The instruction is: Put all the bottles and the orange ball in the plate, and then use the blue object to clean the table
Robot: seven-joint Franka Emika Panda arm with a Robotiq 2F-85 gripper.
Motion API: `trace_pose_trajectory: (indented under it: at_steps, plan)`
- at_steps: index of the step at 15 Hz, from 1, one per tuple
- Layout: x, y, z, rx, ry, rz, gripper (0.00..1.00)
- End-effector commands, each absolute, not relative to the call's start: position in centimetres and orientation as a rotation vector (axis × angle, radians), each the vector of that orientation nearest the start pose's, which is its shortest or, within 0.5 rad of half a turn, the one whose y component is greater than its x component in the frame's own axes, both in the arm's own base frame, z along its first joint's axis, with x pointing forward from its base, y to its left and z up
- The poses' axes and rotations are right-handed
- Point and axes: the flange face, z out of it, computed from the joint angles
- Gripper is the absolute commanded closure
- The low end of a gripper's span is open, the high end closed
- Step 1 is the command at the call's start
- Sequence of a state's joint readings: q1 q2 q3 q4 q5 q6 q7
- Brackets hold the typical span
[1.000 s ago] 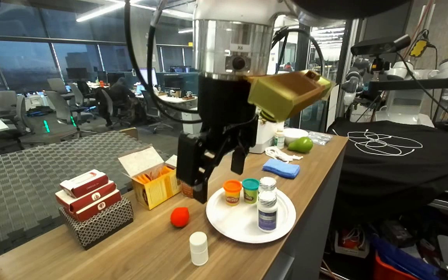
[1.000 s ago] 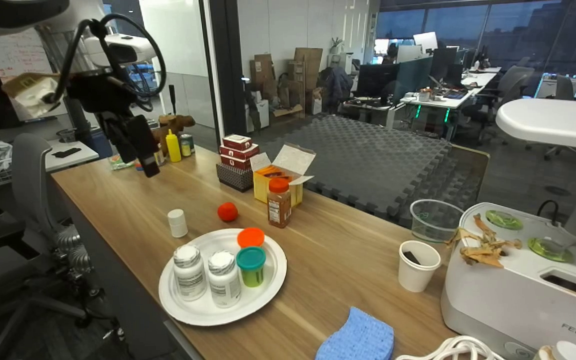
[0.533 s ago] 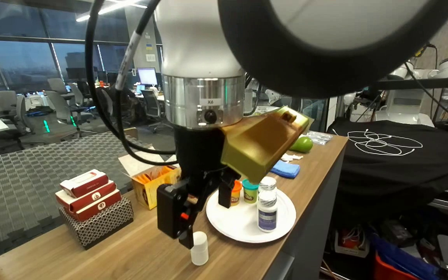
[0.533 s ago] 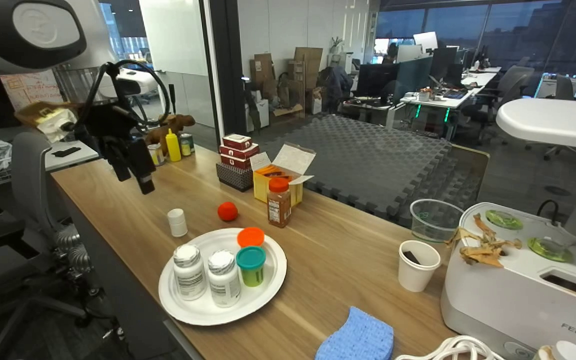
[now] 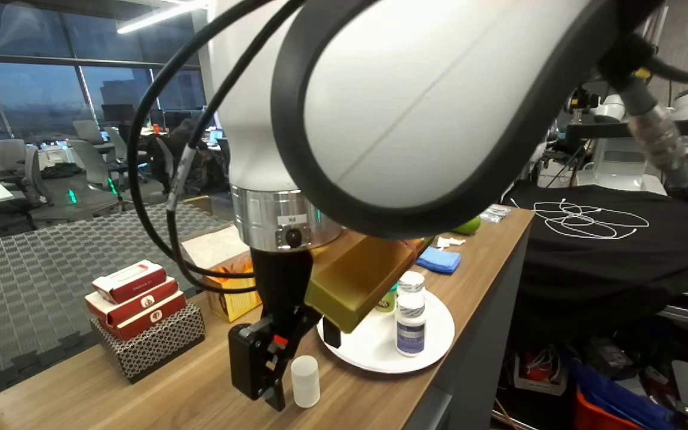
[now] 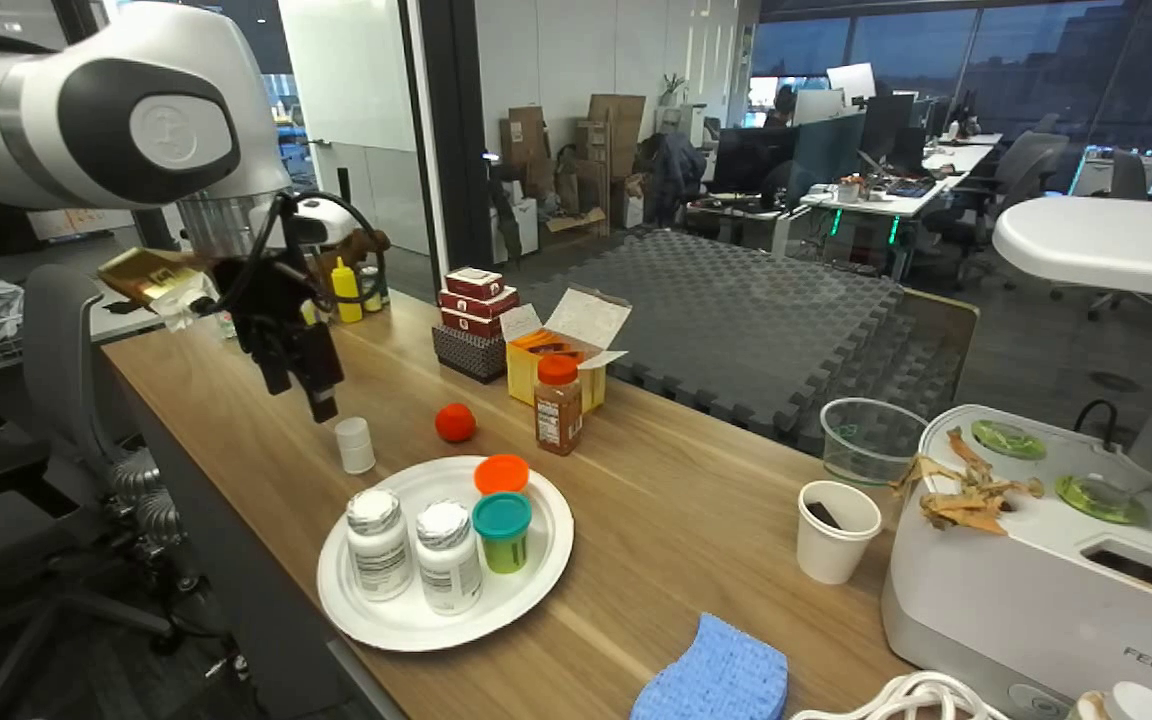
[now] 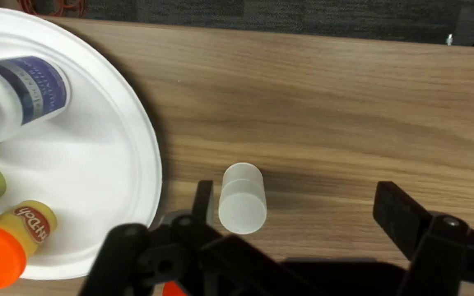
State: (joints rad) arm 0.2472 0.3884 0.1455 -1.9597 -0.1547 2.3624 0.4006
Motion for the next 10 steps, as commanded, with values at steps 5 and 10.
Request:
trace_pose_trajectory:
  at_steps: [5, 10]
  plan:
    - [60.7, 22.4, 26.0, -3.169, -0.094, -0.014, 0.0]
    - [61.4, 21.3, 25.3, -3.171, -0.05, 0.007, 0.12]
